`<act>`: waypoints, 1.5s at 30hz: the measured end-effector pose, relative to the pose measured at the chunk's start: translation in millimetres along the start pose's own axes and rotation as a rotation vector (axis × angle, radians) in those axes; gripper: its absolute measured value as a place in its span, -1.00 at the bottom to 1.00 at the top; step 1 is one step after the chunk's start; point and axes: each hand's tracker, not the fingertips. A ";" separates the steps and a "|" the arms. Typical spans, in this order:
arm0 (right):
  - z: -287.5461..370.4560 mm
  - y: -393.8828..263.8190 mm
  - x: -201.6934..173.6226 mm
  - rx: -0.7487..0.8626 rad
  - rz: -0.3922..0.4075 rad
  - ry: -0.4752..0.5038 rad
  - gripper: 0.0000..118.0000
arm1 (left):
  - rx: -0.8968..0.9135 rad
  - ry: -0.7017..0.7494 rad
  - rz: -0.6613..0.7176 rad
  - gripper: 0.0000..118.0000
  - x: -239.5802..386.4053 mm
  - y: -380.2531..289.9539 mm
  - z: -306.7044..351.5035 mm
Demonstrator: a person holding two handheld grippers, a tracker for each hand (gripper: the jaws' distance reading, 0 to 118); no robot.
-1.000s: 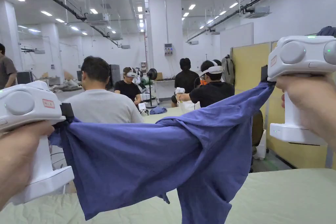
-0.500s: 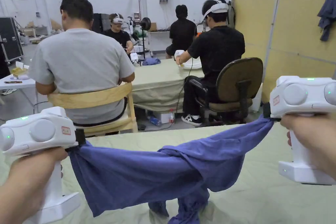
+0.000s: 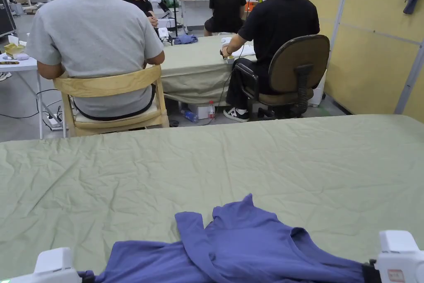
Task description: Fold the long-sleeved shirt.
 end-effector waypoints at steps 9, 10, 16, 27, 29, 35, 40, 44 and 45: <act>82.3 -123.3 21.7 -0.105 -0.041 0.038 -0.87 | -0.085 -0.030 0.000 -0.91 72.4 39.6 -61.5; 83.9 -134.0 22.1 -0.115 -0.033 0.035 -0.87 | -0.094 -0.030 0.000 -0.91 72.4 37.9 -60.5; 76.5 -172.7 26.8 -0.142 -0.081 0.019 -0.36 | -0.165 -0.052 0.127 0.07 99.9 24.5 -121.2; 129.0 -154.6 14.6 0.074 -0.219 0.035 -0.08 | 0.094 -0.039 0.039 -0.10 60.0 222.7 -174.5; 131.9 -155.5 -8.1 0.084 -0.233 -0.004 -0.94 | 0.079 0.027 0.001 -0.96 56.0 237.9 -125.7; 100.0 -104.3 -115.0 0.139 0.096 0.250 -0.29 | 0.071 -0.120 0.111 -1.00 114.5 186.3 -216.1; 28.4 -34.8 -227.5 0.126 0.196 0.393 1.00 | 0.115 -0.047 0.027 -1.00 85.2 232.2 -165.9; -63.0 -4.6 -308.5 -0.049 0.260 0.385 1.00 | 0.086 -0.044 0.065 -1.00 91.3 202.4 -172.5; -78.2 -0.2 -320.8 -0.098 0.264 0.354 0.93 | 0.079 -0.039 0.068 -1.00 90.9 198.9 -172.0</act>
